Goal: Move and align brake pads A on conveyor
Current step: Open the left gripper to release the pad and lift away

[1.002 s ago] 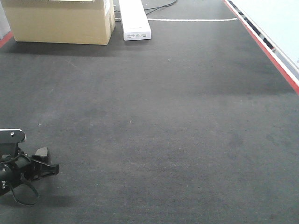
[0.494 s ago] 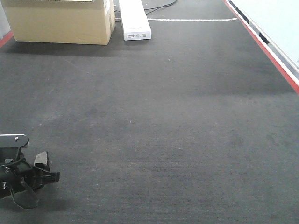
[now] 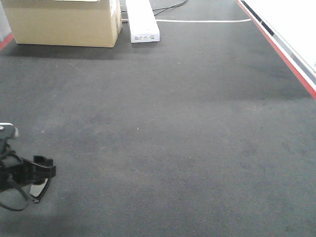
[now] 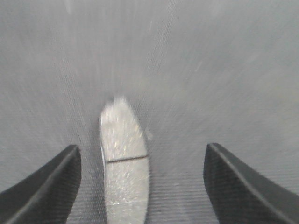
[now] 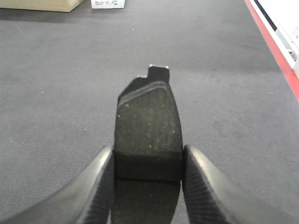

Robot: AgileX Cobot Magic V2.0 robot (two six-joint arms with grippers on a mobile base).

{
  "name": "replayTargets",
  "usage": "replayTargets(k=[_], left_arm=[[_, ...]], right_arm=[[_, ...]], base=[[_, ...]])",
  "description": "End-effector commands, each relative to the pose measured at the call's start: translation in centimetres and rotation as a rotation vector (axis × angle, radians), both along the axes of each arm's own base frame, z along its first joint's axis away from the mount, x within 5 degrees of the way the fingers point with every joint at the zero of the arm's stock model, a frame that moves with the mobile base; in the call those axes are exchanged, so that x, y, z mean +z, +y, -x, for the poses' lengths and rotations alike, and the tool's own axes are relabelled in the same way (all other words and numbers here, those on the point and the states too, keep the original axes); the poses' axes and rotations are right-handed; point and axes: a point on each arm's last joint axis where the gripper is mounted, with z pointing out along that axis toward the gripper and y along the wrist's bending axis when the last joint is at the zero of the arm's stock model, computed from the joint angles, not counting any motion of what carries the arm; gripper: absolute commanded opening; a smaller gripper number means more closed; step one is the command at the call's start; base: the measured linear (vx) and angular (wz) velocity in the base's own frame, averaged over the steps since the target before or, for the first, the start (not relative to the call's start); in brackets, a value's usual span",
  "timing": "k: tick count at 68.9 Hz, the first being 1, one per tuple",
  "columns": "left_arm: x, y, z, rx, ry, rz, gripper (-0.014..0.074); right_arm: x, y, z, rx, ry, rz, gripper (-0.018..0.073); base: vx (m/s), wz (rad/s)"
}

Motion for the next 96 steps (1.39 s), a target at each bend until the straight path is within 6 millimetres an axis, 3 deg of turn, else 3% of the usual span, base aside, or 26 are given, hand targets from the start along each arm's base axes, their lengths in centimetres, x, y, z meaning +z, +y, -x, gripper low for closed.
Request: replayTargets(k=[1, 16, 34, 49, 65, 75, 96], left_arm=[[3.2, -0.1, 0.6, 0.002, -0.104, 0.027, 0.0511], [5.6, 0.0, 4.1, -0.038, -0.066, 0.026, 0.0496], [9.1, 0.5, 8.8, -0.066, -0.167, 0.028, 0.0492], [10.6, 1.0, 13.6, -0.089, -0.206, 0.001, 0.0466], [12.0, 1.5, 18.1, -0.093, -0.379, 0.007, 0.0443], [11.9, 1.7, 19.0, -0.090, -0.438, 0.003, 0.0443], [11.6, 1.7, 18.9, -0.087, -0.432, -0.002, 0.0443]], right_arm=[[1.7, 0.0, -0.3, -0.008, -0.116, -0.005, -0.0007], [1.7, 0.0, -0.3, -0.008, -0.116, -0.005, -0.0007], [1.7, 0.0, -0.3, -0.008, -0.116, -0.005, -0.0007], [1.7, 0.0, -0.3, -0.008, -0.116, -0.005, -0.0007], [1.7, 0.0, -0.3, -0.008, -0.116, -0.005, -0.0007], [1.7, 0.0, -0.3, -0.008, -0.116, -0.005, -0.0007], [1.7, 0.0, -0.3, -0.008, -0.116, -0.005, -0.0007]], base=[[0.00, 0.00], [0.00, 0.00], [0.00, 0.00], [0.00, 0.00], [0.00, 0.00], [0.00, 0.00], [0.00, 0.00]])
